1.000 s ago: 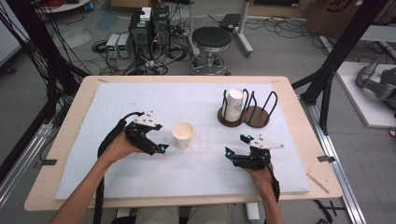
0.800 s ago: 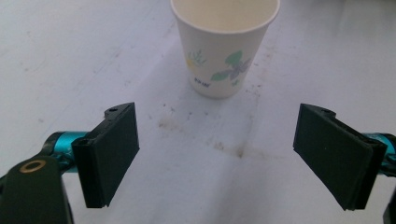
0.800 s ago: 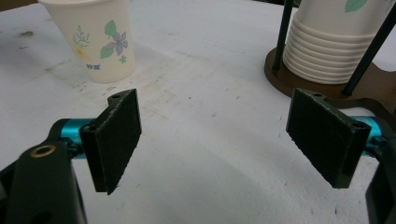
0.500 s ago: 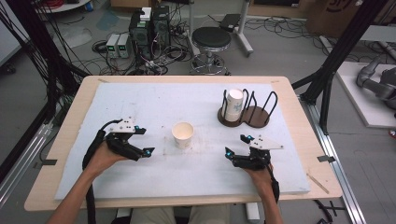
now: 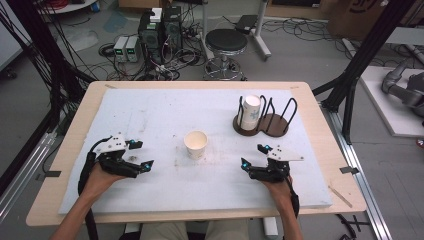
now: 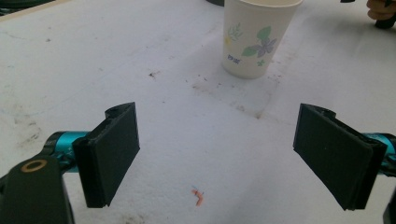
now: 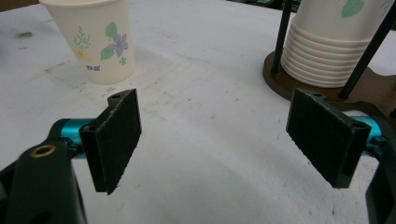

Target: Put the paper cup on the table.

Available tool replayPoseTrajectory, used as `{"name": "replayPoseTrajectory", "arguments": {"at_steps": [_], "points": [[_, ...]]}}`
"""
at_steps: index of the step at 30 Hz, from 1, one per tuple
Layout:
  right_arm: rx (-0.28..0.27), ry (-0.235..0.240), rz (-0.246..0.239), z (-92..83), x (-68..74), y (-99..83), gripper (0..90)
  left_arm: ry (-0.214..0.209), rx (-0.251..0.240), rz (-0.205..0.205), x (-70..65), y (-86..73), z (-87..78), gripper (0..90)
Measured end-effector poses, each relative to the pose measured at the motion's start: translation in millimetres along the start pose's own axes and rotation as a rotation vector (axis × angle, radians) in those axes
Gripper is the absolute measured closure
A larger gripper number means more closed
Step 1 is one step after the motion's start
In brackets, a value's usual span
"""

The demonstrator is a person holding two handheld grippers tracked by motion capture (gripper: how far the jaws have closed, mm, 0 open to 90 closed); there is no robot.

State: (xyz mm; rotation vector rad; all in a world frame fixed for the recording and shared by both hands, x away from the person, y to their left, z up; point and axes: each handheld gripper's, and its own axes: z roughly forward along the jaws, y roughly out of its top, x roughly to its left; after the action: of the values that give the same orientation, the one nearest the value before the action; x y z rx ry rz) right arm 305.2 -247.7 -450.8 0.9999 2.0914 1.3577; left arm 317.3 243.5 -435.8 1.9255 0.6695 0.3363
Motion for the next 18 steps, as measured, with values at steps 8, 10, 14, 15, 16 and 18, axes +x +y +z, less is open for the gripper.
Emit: {"name": "replayPoseTrajectory", "arguments": {"at_steps": [8, 10, 14, 15, 16, 18], "points": [[0.003, 0.001, 0.001, 0.2, 0.1, 0.1, 18.4, 0.071, -0.090, -0.025, 0.5, -16.2, -15.5, 14.5], [0.001, 0.001, 0.000, 0.1, 0.1, 0.0, 18.4, 0.089, -0.117, -0.038, 1.1, -18.3, -18.8, 14.5], [-0.003, -0.003, -0.006, -0.4, 0.8, -0.2, 18.4, 0.112, -0.137, -0.044, 1.7, -24.6, -21.9, 14.4], [-0.004, -0.004, -0.005, -0.5, 1.0, -0.3, 18.3, 0.118, -0.140, -0.048, 1.7, -26.4, -21.9, 14.4], [-0.008, -0.006, -0.009, -0.5, 0.8, -0.3, 18.3, 0.127, -0.138, -0.045, 1.6, -27.8, -22.1, 14.4], [-0.008, -0.004, -0.005, -0.4, 0.9, -0.4, 18.4, 0.128, -0.140, -0.049, 2.2, -29.0, -22.4, 14.4]]}}
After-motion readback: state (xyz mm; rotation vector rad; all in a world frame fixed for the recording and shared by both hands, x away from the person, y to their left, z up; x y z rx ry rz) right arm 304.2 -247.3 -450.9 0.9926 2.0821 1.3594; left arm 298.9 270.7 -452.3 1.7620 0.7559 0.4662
